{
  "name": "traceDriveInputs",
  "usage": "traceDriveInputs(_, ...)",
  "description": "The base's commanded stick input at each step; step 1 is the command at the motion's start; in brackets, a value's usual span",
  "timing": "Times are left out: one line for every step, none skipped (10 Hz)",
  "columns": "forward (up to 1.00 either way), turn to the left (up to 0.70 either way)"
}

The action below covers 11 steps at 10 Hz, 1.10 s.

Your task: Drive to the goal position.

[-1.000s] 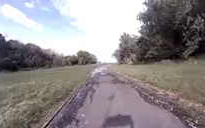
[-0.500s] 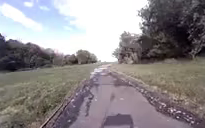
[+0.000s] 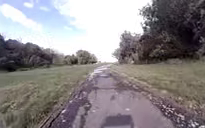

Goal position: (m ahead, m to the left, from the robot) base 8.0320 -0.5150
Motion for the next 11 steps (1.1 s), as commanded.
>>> traceDriveInputs(0.70,0.01)
traceDriveInputs(0.70,0.01)
traceDriveInputs(0.70,0.01)
traceDriveInputs(0.70,0.01)
traceDriveInputs(0.70,0.01)
traceDriveInputs(0.70,0.01)
traceDriveInputs(0.70,0.01)
traceDriveInputs(0.70,0.01)
traceDriveInputs(0.70,0.01)
traceDriveInputs(0.70,0.01)
traceDriveInputs(0.70,0.01)
